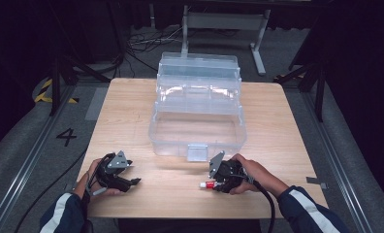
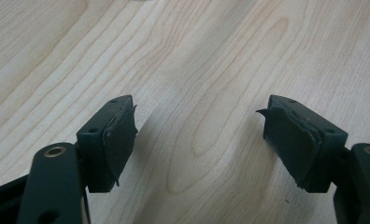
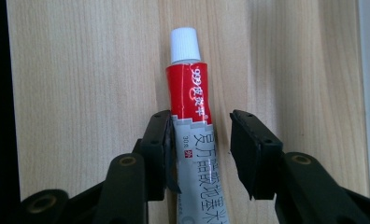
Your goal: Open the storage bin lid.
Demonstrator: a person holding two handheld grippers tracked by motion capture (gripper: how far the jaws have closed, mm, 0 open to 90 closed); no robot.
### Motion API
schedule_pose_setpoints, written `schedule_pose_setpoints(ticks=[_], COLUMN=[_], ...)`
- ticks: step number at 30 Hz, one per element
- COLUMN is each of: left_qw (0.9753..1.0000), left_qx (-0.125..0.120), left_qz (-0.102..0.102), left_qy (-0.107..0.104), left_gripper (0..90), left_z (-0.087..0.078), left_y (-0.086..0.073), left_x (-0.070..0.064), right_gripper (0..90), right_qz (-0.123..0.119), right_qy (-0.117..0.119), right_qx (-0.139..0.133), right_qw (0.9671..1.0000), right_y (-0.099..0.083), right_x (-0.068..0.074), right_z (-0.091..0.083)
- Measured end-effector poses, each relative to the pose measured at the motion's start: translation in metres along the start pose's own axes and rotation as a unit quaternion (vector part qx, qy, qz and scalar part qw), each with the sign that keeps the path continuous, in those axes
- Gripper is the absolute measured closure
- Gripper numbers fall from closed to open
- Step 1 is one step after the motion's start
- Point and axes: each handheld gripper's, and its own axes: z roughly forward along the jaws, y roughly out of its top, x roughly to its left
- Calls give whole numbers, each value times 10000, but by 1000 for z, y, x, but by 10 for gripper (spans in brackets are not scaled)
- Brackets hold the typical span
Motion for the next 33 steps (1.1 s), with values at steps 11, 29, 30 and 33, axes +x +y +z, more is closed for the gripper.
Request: schedule_pose_setpoints(ticks=[11, 29, 30, 33], left_qw=[9990, 9988, 9988, 9988], left_qx=[-405, -449, -456, -456], left_qz=[-177, -165, -171, -172], left_qy=[-76, -94, -93, -94], left_gripper=[192, 185, 185, 185], left_z=[6, 6, 7, 7], left_y=[-9, -9, -9, -9], left_x=[3, 4, 4, 4], right_gripper=[671, 710, 710, 711], right_qz=[-157, -213, -199, -192], right_qy=[27, 47, 63, 72], right_qx=[362, 327, 303, 271], right_qw=[9992, 9992, 9993, 9994], right_y=[5, 3, 2, 1], right_x=[0, 1, 0, 0], right_z=[2, 0, -2, -4])
